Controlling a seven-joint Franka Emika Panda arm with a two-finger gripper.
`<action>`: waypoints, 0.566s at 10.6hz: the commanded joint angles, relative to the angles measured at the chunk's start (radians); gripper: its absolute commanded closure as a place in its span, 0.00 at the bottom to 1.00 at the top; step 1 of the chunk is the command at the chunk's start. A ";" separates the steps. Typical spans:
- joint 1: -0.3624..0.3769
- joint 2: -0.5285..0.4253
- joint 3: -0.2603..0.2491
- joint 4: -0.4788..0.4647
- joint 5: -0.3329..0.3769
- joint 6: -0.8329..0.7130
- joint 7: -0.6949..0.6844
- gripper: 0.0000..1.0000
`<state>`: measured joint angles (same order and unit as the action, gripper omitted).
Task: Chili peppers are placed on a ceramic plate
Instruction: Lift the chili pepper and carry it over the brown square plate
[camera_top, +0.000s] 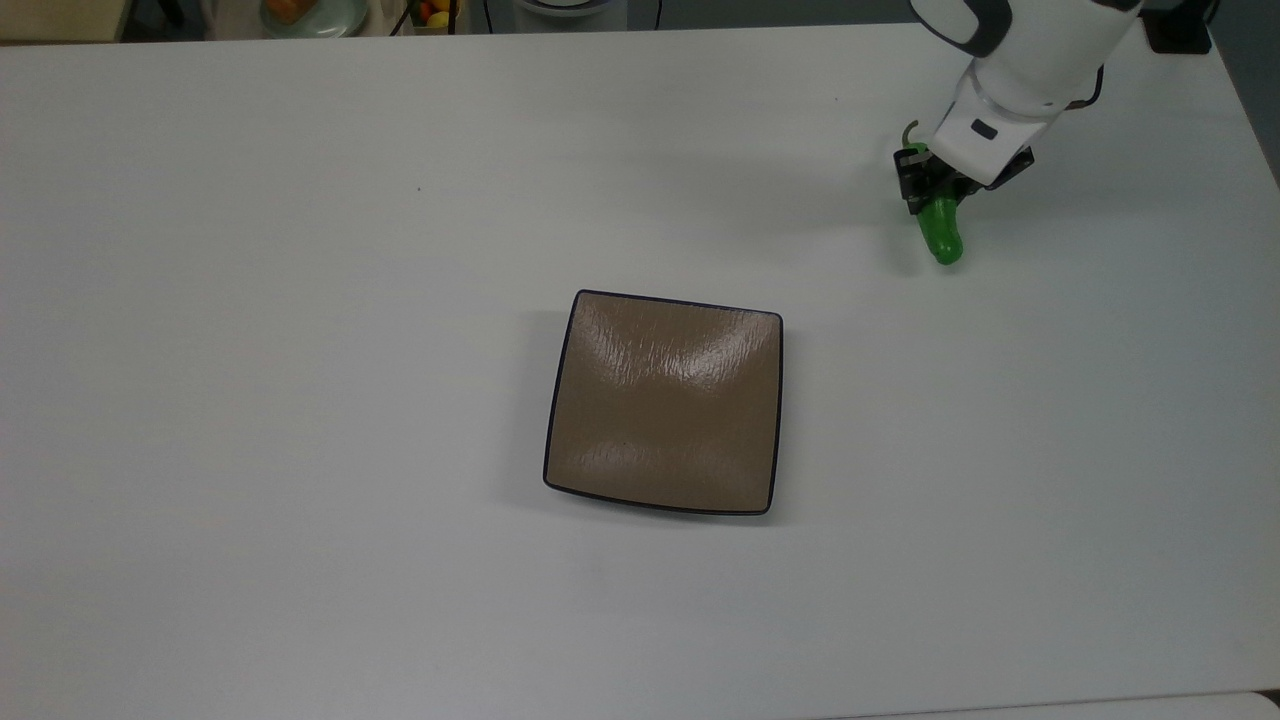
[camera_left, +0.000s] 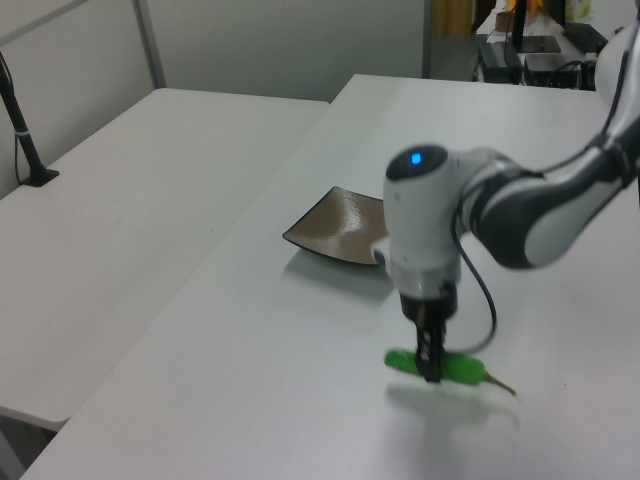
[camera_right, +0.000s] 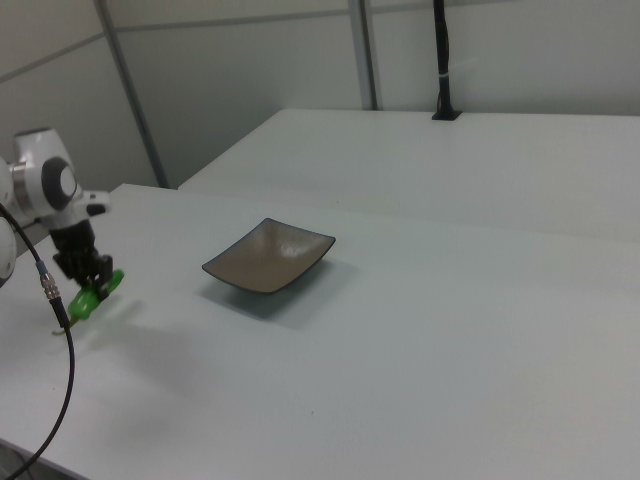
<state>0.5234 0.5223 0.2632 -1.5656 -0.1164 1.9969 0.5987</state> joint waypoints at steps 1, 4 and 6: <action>-0.086 -0.048 0.010 0.102 -0.017 -0.111 0.015 0.95; -0.176 -0.051 -0.008 0.171 -0.019 -0.104 -0.002 0.94; -0.203 -0.048 -0.071 0.199 -0.011 -0.090 -0.034 0.94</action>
<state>0.3337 0.4669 0.2471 -1.4064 -0.1186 1.9077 0.5948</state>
